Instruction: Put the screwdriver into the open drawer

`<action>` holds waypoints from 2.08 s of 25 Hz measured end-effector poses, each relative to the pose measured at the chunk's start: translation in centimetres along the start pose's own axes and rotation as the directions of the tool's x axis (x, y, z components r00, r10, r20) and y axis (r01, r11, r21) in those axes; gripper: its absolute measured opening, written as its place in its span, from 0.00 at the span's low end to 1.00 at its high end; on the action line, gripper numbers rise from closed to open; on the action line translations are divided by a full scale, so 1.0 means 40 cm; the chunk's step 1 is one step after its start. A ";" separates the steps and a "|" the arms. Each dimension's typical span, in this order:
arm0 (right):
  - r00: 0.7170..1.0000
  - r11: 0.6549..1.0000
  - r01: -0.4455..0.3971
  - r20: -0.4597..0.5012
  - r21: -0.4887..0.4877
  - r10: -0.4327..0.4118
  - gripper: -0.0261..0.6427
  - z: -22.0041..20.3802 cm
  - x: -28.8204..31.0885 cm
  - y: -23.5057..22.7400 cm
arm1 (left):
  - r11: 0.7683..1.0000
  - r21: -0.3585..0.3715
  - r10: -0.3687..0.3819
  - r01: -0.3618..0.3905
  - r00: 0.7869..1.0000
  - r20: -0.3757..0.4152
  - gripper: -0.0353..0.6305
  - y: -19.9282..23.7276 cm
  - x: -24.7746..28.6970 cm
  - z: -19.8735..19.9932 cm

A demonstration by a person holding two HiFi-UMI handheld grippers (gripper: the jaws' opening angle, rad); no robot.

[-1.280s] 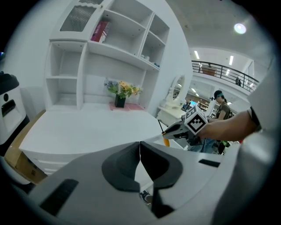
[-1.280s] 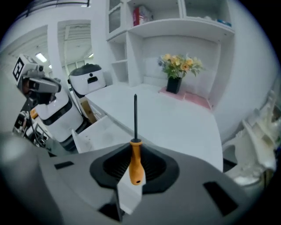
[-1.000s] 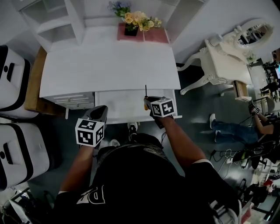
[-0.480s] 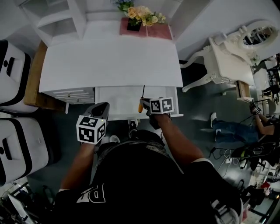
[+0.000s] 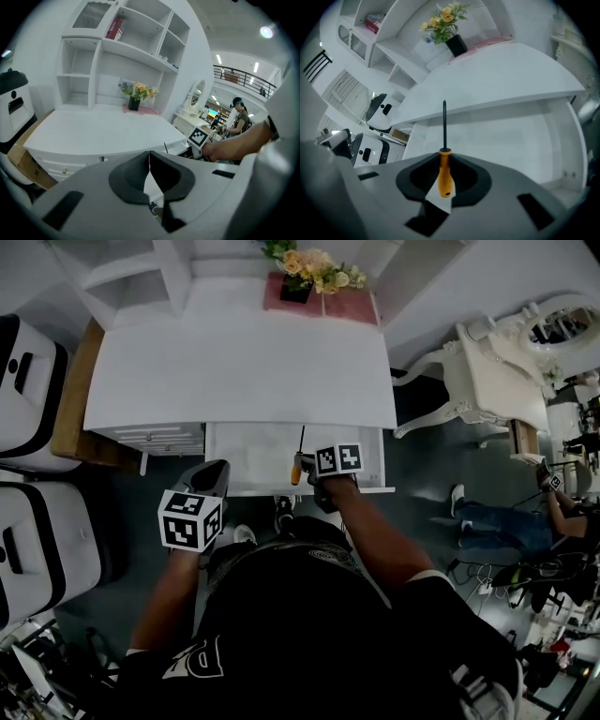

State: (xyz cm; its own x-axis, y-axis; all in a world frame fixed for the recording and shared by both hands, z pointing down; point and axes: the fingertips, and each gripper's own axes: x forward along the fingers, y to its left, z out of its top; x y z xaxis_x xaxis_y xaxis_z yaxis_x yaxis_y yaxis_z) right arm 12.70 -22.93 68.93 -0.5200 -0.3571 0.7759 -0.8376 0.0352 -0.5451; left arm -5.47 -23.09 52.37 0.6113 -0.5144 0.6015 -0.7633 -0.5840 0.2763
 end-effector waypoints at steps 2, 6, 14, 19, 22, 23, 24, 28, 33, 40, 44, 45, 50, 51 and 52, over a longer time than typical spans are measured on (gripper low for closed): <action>1.000 1.000 0.000 -0.017 0.003 0.000 0.15 -0.006 0.012 -0.003 | 1.000 -0.007 0.006 -0.006 1.000 -0.002 0.08 0.006 0.000 -0.002; 0.999 1.000 -0.001 -0.044 0.000 0.001 0.15 -0.005 0.034 -0.006 | 1.000 -0.023 0.020 -0.020 1.000 -0.004 0.08 0.021 -0.002 0.001; 0.994 1.000 0.025 -0.110 0.004 -0.024 0.15 -0.016 0.085 -0.043 | 0.998 -0.042 0.044 -0.044 0.999 -0.008 0.08 0.039 0.000 0.007; 0.989 0.999 0.036 -0.145 0.024 -0.032 0.15 -0.022 0.118 -0.063 | 0.998 -0.046 0.034 -0.035 0.999 -0.022 0.08 0.025 0.017 0.000; 0.985 0.999 0.045 -0.165 0.024 -0.040 0.16 -0.023 0.131 -0.070 | 0.998 -0.048 0.028 -0.029 0.999 -0.030 0.08 0.015 0.021 -0.004; 0.984 0.999 0.046 -0.173 0.024 -0.042 0.16 -0.023 0.137 -0.072 | 0.998 -0.049 0.028 -0.030 0.999 -0.033 0.08 0.015 0.022 -0.006; 0.983 0.999 0.048 -0.180 0.026 -0.043 0.15 -0.023 0.142 -0.074 | 0.998 -0.049 0.030 -0.032 0.999 -0.037 0.08 0.015 0.023 -0.008; 0.977 0.997 0.064 -0.204 0.042 -0.054 0.16 -0.019 0.165 -0.090 | 0.998 -0.055 0.034 -0.037 0.998 -0.049 0.08 0.015 0.024 -0.012; 0.970 0.994 0.095 -0.230 0.054 -0.080 0.16 -0.016 0.196 -0.120 | 0.997 -0.067 0.042 -0.046 0.997 -0.061 0.08 0.023 0.024 -0.027; 0.960 0.994 0.105 -0.264 0.045 -0.089 0.16 -0.028 0.227 -0.136 | 0.993 -0.086 0.070 -0.077 0.995 -0.076 0.08 0.052 0.018 -0.040; 0.955 0.992 0.118 -0.278 0.040 -0.102 0.16 -0.034 0.236 -0.143 | 0.992 -0.093 0.079 -0.086 0.994 -0.077 0.08 0.061 0.013 -0.038; 0.954 0.992 0.120 -0.280 0.039 -0.105 0.16 -0.034 0.239 -0.146 | 0.992 -0.094 0.081 -0.088 0.994 -0.078 0.08 0.063 0.013 -0.038; 0.954 0.992 0.117 -0.282 0.045 -0.100 0.16 -0.029 0.252 -0.157 | 0.991 -0.098 0.087 -0.096 0.992 -0.089 0.08 0.069 0.018 -0.040; 0.954 0.992 0.118 -0.282 0.045 -0.101 0.16 -0.028 0.254 -0.158 | 0.990 -0.099 0.089 -0.098 0.992 -0.090 0.08 0.069 0.017 -0.039; 0.954 0.992 0.117 -0.282 0.046 -0.100 0.16 -0.028 0.256 -0.160 | 0.990 -0.099 0.090 -0.099 0.992 -0.091 0.08 0.070 0.017 -0.038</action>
State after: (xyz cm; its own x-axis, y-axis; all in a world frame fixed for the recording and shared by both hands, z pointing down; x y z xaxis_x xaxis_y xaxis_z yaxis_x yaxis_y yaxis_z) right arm 12.54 -25.78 80.70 -0.4597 -0.0809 0.8844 -0.8843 -0.0499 -0.4643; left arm -7.50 -24.10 54.70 0.5182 -0.5056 0.6898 -0.8372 -0.4650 0.2881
